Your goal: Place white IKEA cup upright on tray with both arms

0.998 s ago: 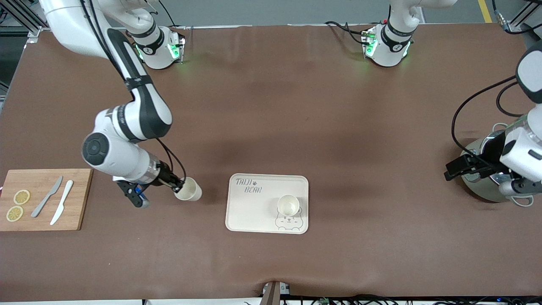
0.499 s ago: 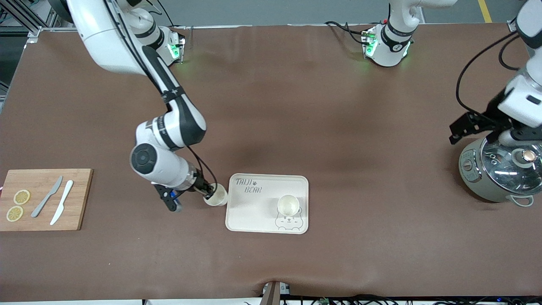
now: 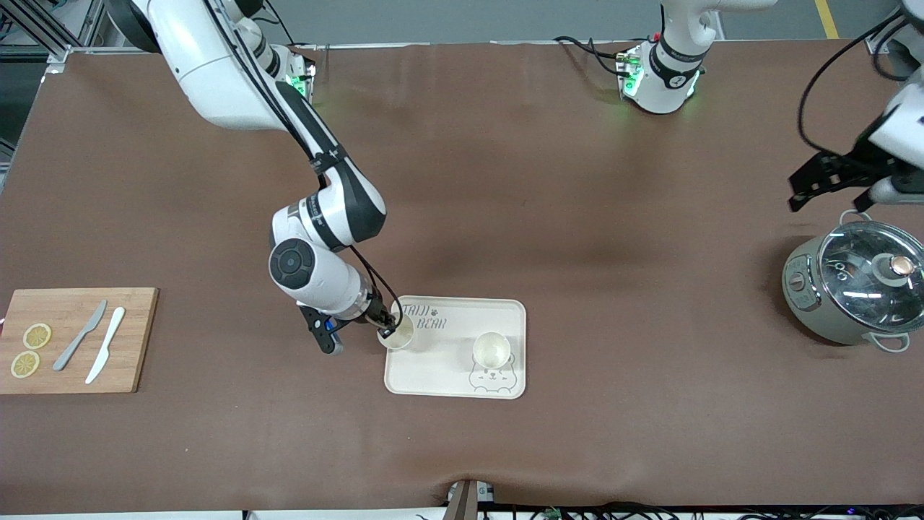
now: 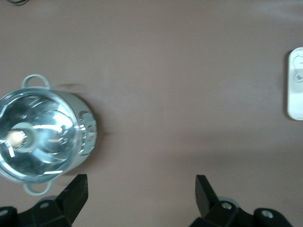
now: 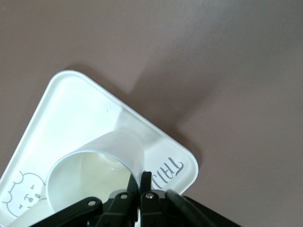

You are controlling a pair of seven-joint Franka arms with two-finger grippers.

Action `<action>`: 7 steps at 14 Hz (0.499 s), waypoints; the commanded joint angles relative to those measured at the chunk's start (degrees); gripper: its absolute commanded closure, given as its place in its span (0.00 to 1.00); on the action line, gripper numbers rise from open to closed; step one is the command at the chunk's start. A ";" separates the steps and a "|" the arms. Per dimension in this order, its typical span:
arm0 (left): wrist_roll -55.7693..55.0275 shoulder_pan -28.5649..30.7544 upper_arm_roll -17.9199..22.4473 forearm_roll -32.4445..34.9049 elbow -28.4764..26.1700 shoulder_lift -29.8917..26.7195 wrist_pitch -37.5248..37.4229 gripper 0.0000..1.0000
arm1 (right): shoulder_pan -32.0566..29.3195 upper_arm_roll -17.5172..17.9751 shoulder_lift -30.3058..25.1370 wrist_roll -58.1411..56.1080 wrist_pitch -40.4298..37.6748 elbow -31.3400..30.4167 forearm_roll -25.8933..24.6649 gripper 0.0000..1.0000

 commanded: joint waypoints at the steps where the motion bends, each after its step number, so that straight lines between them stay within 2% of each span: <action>1: -0.13 0.73 -0.69 0.43 -5.95 -4.80 1.19 0.00 | 1.66 -0.59 2.20 2.17 1.69 2.32 0.37 1.00; 7: -7.79 0.11 -0.77 -2.39 -5.35 -2.52 3.91 0.00 | 2.01 -0.68 2.38 2.00 2.23 1.97 -0.24 1.00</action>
